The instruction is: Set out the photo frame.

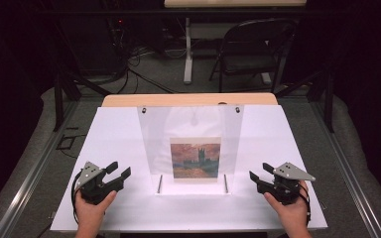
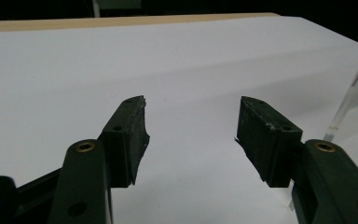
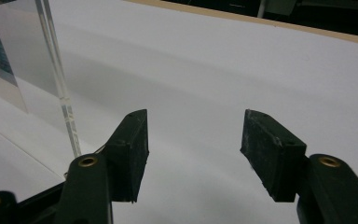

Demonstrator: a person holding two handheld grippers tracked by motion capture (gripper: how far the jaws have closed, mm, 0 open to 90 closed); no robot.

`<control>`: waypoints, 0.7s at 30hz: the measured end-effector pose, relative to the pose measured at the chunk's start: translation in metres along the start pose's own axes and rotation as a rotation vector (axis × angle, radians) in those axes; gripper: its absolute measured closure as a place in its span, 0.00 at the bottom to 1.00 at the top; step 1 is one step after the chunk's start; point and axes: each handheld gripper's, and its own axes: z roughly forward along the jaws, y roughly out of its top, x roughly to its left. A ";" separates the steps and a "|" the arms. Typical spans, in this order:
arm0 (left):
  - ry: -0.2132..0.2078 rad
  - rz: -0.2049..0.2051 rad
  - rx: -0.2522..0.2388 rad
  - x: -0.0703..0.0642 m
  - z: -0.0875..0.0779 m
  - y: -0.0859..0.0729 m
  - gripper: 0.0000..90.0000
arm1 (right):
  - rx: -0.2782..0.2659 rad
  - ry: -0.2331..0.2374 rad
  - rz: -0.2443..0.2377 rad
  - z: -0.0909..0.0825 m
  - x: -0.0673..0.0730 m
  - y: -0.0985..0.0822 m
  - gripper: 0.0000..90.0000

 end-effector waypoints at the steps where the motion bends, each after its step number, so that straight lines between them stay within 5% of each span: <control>1: -0.006 0.006 0.016 -0.001 0.002 -0.001 0.47 | 0.000 0.003 0.000 0.001 0.001 0.000 0.45; 6: -0.021 0.034 0.042 -0.006 0.008 -0.002 0.47 | 0.035 0.032 -0.011 0.007 0.003 -0.003 0.46; 21: -0.023 0.013 0.133 -0.002 0.019 -0.007 0.47 | 0.124 0.076 0.026 0.020 -0.002 -0.011 0.45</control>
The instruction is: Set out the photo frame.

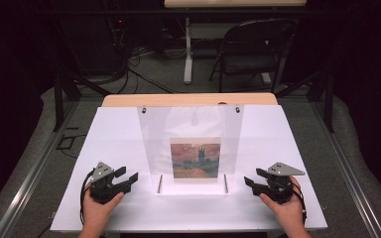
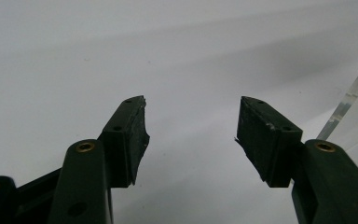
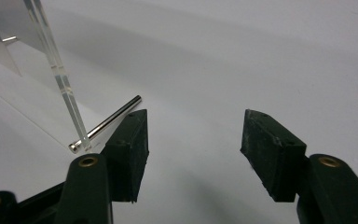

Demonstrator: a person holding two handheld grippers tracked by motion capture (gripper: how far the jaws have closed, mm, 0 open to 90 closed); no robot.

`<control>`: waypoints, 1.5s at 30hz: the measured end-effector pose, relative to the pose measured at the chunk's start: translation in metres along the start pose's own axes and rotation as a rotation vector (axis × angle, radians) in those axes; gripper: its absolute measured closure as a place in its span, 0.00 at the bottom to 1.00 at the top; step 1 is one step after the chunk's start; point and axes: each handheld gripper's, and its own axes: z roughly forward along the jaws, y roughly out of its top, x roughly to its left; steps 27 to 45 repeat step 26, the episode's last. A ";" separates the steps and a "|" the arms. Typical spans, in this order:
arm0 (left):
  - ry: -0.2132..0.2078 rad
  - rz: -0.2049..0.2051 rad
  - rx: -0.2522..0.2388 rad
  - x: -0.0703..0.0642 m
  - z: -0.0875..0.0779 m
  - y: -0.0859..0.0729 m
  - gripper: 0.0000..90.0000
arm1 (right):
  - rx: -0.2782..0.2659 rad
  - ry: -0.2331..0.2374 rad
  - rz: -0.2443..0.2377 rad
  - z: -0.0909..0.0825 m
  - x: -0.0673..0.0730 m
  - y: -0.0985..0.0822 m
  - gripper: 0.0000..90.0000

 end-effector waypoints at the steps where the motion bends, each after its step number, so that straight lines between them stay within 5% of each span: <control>1: 0.000 0.002 0.003 0.000 0.000 0.000 0.47 | 0.002 0.001 0.000 0.000 0.000 0.000 0.45; 45: 0.007 0.010 0.010 -0.002 0.000 0.001 0.45 | 0.021 0.004 0.015 0.001 -0.003 -0.001 0.43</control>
